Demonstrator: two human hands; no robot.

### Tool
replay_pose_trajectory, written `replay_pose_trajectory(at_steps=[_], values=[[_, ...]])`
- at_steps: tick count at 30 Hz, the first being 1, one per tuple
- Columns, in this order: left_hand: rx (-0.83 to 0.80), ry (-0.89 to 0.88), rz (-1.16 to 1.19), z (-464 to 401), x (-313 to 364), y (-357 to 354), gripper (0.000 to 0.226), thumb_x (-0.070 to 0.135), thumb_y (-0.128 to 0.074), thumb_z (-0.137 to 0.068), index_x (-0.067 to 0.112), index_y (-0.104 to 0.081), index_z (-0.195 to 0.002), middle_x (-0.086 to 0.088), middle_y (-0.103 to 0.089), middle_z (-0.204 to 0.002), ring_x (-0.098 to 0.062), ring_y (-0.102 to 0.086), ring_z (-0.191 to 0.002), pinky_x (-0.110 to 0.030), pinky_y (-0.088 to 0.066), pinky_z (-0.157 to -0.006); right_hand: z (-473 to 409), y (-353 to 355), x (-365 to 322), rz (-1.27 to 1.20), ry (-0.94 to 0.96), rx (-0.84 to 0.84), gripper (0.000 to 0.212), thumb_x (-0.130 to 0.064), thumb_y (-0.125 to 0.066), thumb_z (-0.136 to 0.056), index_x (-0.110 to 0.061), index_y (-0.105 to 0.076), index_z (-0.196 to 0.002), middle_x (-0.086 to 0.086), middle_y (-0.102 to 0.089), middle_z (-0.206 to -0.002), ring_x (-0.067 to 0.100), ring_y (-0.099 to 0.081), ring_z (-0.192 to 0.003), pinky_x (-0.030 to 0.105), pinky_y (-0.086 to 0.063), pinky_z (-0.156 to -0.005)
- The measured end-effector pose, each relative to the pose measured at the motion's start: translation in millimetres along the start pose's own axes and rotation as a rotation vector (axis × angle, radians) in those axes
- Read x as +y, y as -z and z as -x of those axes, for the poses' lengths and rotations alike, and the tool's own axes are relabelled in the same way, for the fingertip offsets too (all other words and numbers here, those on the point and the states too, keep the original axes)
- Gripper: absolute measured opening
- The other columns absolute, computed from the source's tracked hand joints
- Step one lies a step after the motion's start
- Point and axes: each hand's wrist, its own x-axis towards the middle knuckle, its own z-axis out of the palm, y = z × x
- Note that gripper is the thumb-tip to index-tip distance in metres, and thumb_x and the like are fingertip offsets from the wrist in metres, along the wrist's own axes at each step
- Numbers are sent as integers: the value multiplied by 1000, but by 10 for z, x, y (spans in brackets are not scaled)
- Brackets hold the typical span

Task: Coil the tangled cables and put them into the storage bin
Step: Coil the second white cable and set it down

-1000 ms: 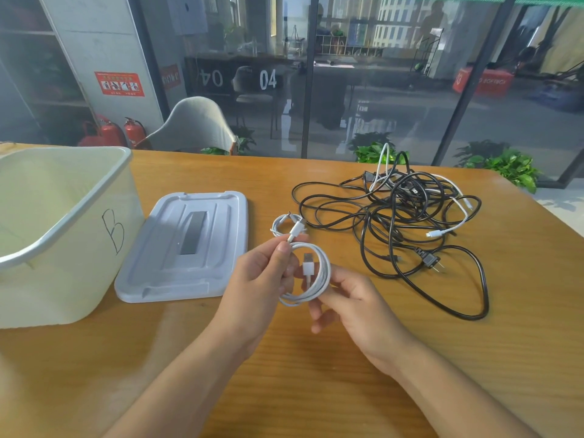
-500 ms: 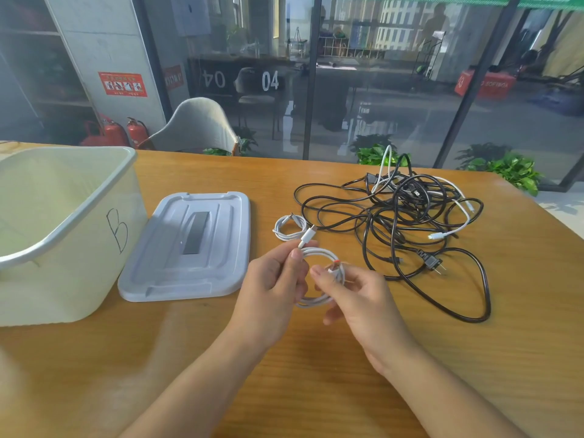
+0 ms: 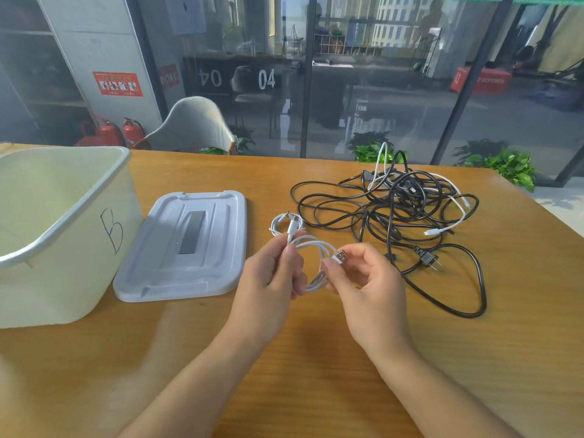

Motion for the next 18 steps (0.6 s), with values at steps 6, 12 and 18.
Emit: replay_pose_trajectory(at_steps=[6, 12, 18], values=[[-40, 2, -24, 7, -1, -13, 25, 25, -43, -111, 12, -64, -117, 6, -50, -70, -18, -55, -62, -29, -44, -56, 12, 31, -47, 71, 95, 43, 19, -23, -80, -92, -30, -62, -92, -11, -75, -84, 15, -75, -81, 36, -61, -75], [-43, -11, -13, 39, 46, -42, 37, 34, -40, -110, 1, -56, -108, 6, -46, -70, -18, -51, -64, -35, -41, -58, 8, 38, -65, 157, 177, 34, 24, -27, -73, -97, -33, -50, -95, -12, -73, -81, 12, -73, -76, 29, -55, -67], [24, -6, 55, 23, 88, -47, 38, 39, -46, -104, 4, -58, -109, 12, -39, -65, -11, -38, -58, -19, -36, -54, 26, 21, -92, 136, 202, -36, 21, -31, -66, -102, -34, -46, -95, -5, -73, -78, 19, -70, -69, 39, -53, -62]])
